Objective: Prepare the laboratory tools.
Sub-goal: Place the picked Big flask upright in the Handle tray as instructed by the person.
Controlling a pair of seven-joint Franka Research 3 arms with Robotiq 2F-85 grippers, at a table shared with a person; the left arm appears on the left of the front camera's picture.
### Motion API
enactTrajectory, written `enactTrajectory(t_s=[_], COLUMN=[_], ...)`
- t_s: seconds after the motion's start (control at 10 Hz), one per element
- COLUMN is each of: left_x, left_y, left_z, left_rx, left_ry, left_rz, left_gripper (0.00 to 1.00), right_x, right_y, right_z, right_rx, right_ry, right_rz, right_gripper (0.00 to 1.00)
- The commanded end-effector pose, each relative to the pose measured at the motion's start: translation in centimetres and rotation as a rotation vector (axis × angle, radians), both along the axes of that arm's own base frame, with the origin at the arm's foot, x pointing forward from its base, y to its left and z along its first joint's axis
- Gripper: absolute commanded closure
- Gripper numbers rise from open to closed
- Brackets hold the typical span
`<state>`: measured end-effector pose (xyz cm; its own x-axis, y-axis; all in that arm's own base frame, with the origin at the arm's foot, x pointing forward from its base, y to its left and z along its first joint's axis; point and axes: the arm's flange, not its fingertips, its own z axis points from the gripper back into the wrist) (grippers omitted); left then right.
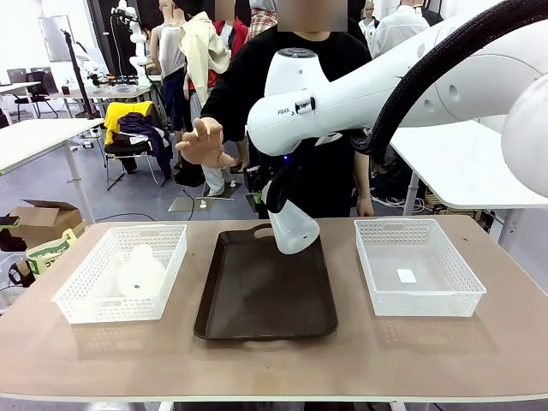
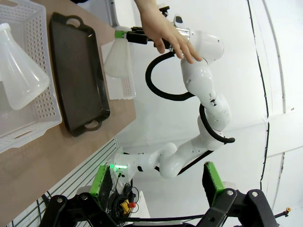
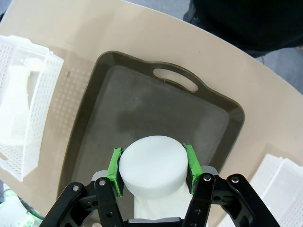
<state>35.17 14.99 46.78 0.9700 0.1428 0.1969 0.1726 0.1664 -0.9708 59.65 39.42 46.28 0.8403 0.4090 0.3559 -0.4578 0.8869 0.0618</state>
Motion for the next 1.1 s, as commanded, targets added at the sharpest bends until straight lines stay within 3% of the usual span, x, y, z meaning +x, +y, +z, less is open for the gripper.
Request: enactTrajectory(t_s=[0.0, 1.0], left_x=[-0.23, -0.23], left_y=[0.22, 0.22], left_z=[0.13, 0.13], left_rx=[0.000, 0.000], left_ry=[-0.004, -0.004], left_rz=[-0.007, -0.007], left_gripper=[0.00, 0.00], right_x=[-0.17, -0.17], right_y=[-0.26, -0.26], right_z=[-0.18, -0.18], right_rx=[0.001, 0.001], right_ry=[-0.001, -0.001], right_rz=[0.006, 0.006], right_gripper=[1.00, 1.00])
